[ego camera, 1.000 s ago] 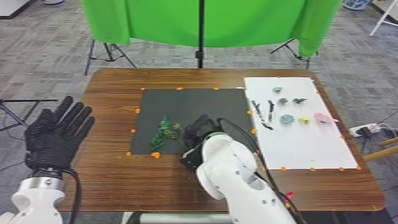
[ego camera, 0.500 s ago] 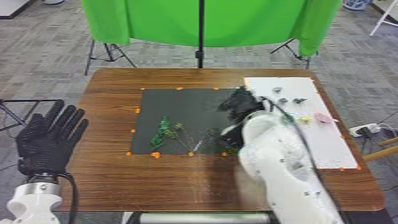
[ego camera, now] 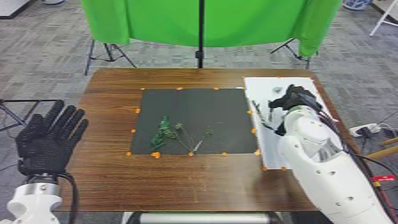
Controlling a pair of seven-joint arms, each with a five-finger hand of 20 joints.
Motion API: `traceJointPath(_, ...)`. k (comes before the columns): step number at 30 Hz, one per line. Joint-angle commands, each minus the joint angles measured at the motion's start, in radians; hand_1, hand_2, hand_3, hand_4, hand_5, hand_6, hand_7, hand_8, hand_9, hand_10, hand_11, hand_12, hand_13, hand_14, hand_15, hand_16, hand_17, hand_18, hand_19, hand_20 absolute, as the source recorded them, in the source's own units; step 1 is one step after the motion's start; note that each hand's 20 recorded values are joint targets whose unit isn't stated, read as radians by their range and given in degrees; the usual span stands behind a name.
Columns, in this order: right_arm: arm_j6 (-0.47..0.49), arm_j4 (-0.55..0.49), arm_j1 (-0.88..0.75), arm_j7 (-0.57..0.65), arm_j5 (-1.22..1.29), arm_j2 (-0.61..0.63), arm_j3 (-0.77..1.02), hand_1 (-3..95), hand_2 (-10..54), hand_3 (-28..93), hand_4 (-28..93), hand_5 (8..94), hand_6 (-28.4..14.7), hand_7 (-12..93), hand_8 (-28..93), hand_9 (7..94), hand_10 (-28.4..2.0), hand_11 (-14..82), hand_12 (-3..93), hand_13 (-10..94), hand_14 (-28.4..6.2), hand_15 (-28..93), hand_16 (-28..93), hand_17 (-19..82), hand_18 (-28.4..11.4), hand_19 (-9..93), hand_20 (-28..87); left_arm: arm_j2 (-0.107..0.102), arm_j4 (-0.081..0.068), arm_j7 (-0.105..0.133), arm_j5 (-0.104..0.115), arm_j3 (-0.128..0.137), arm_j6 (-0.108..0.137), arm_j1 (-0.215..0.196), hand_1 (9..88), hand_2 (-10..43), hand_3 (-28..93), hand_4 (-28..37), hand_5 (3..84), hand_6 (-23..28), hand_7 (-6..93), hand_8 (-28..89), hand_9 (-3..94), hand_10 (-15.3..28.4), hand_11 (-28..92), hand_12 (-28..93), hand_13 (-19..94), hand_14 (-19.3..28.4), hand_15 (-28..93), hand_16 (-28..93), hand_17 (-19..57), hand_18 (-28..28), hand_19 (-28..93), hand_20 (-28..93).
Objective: Arrange flowers
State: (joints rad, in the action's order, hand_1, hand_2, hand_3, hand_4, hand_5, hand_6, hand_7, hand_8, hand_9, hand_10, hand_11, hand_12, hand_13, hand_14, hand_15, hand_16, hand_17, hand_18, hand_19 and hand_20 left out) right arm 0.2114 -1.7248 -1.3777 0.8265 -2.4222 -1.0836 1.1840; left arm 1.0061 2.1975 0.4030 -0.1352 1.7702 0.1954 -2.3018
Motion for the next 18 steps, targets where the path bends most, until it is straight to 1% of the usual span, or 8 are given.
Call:
traceJointPath(1, 0.024, 0.040, 0.013, -0.052, -0.087, -0.017, -0.054, 33.4, -9.5, 61, -28, 70.0, -7.8, 13, -10, 73.5, -19.4, 23.5, 20.8, 68, -15.0, 66, 27, 44, -24.3, 93, 51, 0.007, -0.003, -0.013, 0.002, -0.008, -0.009, -0.002, 28.3, 7.6, 79, -28.3, 44.1, 7.5, 8.2, -8, 38.8, 13.5, 15, 10, 32, 12.3, 16, -1, -4.3, 12.6, 28, 12)
traceJointPath(4, 0.099, 0.058, 0.038, -0.067, -0.101, -0.016, -0.080, 33.5, -9.5, 58, -28, 69.4, -8.0, 12, -9, 72.9, -19.7, 30.2, 24.1, 67, -16.1, 73, 31, 44, -24.5, 93, 52, 0.008, -0.002, -0.011, 0.004, -0.009, -0.007, -0.005, 28.2, 7.6, 79, -28.3, 44.1, 7.5, 8.2, -8, 38.7, 13.6, 15, 10, 32, 12.3, 16, -1, -4.3, 12.6, 28, 12)
traceJointPath(7, 0.163, 0.091, 0.065, -0.084, -0.113, -0.013, -0.114, 34.2, -9.5, 53, -28, 68.5, -8.5, 11, -9, 71.8, -19.9, 33.7, 26.0, 66, -16.4, 73, 33, 44, -24.7, 93, 52, 0.010, -0.004, -0.014, 0.000, -0.014, -0.007, -0.001, 28.3, 7.7, 79, -28.3, 44.1, 7.4, 8.2, -8, 38.6, 13.5, 15, 10, 32, 12.3, 16, -1, -4.3, 12.6, 28, 12)
traceJointPath(9, 0.200, 0.126, 0.083, -0.098, -0.135, -0.015, -0.140, 37.7, -9.5, 45, -28, 68.1, -8.9, 10, -9, 71.2, -20.0, 35.2, 26.9, 66, -16.6, 73, 34, 44, -24.7, 93, 53, 0.011, -0.007, -0.020, -0.011, -0.018, 0.000, 0.003, 28.2, 7.7, 79, -28.3, 44.1, 7.4, 8.2, -8, 38.6, 13.5, 15, 10, 32, 12.5, 16, -1, -4.3, 12.6, 28, 12)
traceJointPath(10, 0.211, 0.142, 0.090, -0.105, -0.143, -0.015, -0.153, 39.2, -9.5, 42, -28, 68.0, -9.0, 10, -9, 71.0, -20.1, 35.6, 27.1, 65, -16.7, 74, 35, 43, -24.9, 93, 53, 0.012, -0.007, -0.020, -0.004, -0.018, -0.007, 0.002, 28.3, 7.7, 79, -28.3, 44.1, 7.4, 8.2, -8, 38.6, 13.5, 15, 10, 32, 12.5, 16, -1, -4.3, 12.6, 28, 12)
traceJointPath(12, 0.234, 0.167, 0.096, -0.134, -0.159, -0.016, -0.171, 40.0, -9.5, 47, -28, 68.2, -8.9, 10, -9, 70.3, -20.0, 36.6, 27.0, 65, -16.8, 75, 35, 43, -24.9, 93, 53, 0.013, -0.006, -0.022, -0.006, -0.018, -0.010, 0.002, 28.2, 7.7, 79, -28.3, 44.1, 7.5, 8.1, -8, 38.6, 13.6, 15, 10, 32, 12.4, 16, -1, -4.3, 12.6, 28, 12)
traceJointPath(16, 0.218, 0.205, 0.079, -0.173, -0.209, -0.030, -0.183, 41.8, -9.5, 72, -28, 73.2, -5.0, 16, -10, 73.9, -17.6, 37.1, 25.8, 66, -15.5, 73, 32, 41, -24.5, 93, 50, 0.016, -0.010, -0.029, -0.004, -0.018, -0.020, 0.006, 28.1, 7.6, 79, -28.3, 44.0, 7.5, 8.2, -8, 38.6, 13.6, 15, 10, 32, 12.4, 16, -1, -4.2, 12.5, 28, 12)
traceJointPath(18, 0.209, 0.211, 0.062, -0.172, -0.207, -0.040, -0.173, 49.7, -9.5, 69, -28, 77.2, -4.6, 18, 3, 77.1, -16.4, 33.7, 30.7, 68, -14.5, 71, 32, 41, -24.3, 93, 49, 0.016, -0.010, -0.031, 0.003, -0.019, -0.024, 0.007, 28.2, 7.5, 79, -28.3, 44.0, 7.5, 8.2, -8, 38.6, 13.6, 15, 10, 32, 12.4, 17, -1, -4.2, 12.5, 28, 12)
